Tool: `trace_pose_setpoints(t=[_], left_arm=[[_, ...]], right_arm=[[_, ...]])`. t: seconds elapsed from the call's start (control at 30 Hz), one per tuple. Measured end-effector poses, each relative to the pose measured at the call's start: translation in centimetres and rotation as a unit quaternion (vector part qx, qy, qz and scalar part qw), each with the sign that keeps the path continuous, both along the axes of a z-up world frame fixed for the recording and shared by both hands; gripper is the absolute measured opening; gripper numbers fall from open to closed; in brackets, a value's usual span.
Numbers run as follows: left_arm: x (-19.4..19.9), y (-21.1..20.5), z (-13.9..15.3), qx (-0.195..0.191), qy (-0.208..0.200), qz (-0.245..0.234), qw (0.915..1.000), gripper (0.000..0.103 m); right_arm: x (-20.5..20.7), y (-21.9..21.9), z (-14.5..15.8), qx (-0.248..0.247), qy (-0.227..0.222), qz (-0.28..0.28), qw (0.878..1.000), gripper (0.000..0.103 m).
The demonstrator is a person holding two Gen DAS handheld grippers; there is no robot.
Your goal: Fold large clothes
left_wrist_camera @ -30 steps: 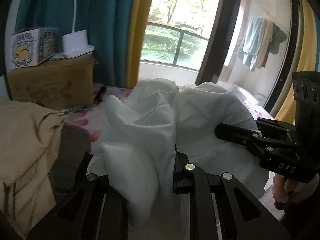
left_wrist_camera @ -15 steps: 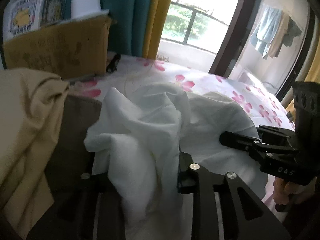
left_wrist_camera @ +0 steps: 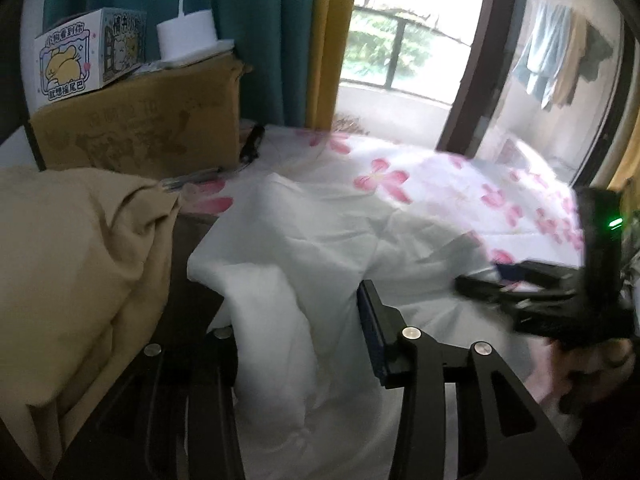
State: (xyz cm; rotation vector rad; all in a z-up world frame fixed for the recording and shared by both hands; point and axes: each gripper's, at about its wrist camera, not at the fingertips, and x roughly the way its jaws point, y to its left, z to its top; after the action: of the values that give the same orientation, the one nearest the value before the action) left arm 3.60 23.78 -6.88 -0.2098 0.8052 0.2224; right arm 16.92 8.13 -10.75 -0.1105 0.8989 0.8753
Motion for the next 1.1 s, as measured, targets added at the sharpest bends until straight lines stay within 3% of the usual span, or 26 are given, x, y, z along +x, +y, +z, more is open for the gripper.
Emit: trace_pose_setpoints(t=[0.17, 0.5, 1.1], left_arm=[[-0.1, 0.7, -1.9, 0.008, 0.047, 0.021, 0.9986, 0.044], [-2.2, 0.2, -2.7, 0.026, 0.071, 0.028, 0.9967, 0.044], [-7.5, -2.1, -1.8, 0.024, 0.028, 0.08, 0.9961, 0.044]], right_arm=[[-0.4, -1.0, 0.9, -0.02, -0.022, 0.001, 1.0, 0.055], [-1.6, -3.2, 0.7, -0.031, -0.025, -0.004, 0.999, 0.065], [-4.3, -5.9, 0.4, -0.041, -0.021, -0.016, 0.999, 0.072]])
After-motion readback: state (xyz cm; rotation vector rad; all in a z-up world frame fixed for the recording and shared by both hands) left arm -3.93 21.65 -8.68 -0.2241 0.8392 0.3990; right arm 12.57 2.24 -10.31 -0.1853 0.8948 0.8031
